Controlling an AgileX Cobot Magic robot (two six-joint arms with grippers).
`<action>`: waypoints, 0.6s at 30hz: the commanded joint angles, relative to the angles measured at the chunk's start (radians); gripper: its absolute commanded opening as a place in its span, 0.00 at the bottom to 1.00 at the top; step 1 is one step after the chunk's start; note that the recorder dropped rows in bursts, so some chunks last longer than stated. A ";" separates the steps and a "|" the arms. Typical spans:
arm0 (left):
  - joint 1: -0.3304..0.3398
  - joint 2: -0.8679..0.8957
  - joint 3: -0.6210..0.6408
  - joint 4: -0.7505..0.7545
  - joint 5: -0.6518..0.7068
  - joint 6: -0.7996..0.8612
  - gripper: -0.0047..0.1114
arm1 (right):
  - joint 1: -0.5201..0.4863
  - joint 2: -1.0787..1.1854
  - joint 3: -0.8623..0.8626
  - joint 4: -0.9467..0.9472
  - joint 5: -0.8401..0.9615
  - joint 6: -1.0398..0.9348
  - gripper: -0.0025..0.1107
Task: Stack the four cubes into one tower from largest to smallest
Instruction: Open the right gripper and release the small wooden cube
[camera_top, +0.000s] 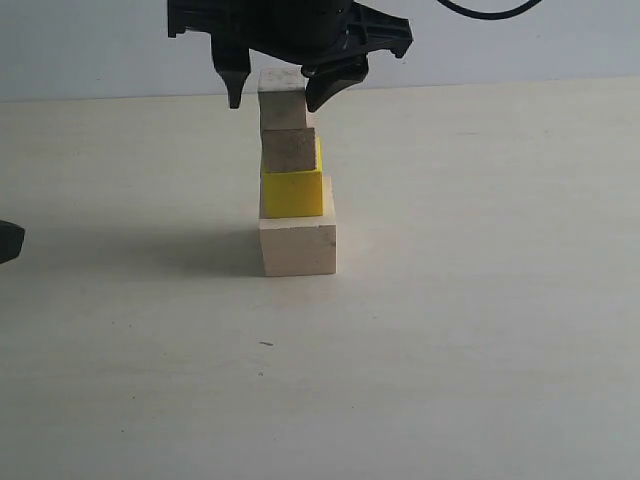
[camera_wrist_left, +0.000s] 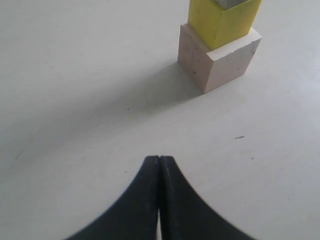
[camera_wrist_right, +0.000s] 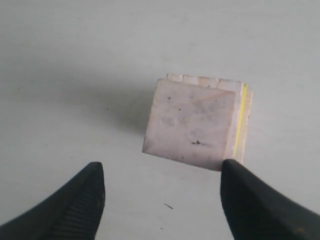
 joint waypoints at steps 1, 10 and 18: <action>0.004 -0.010 0.001 -0.006 -0.006 -0.007 0.04 | 0.000 -0.013 -0.006 -0.020 -0.001 -0.011 0.58; 0.004 -0.010 0.001 -0.006 -0.006 -0.004 0.04 | 0.000 -0.015 -0.006 -0.053 0.031 -0.044 0.58; 0.004 -0.010 0.001 -0.006 -0.006 -0.004 0.04 | 0.000 -0.023 -0.006 -0.070 0.090 -0.200 0.58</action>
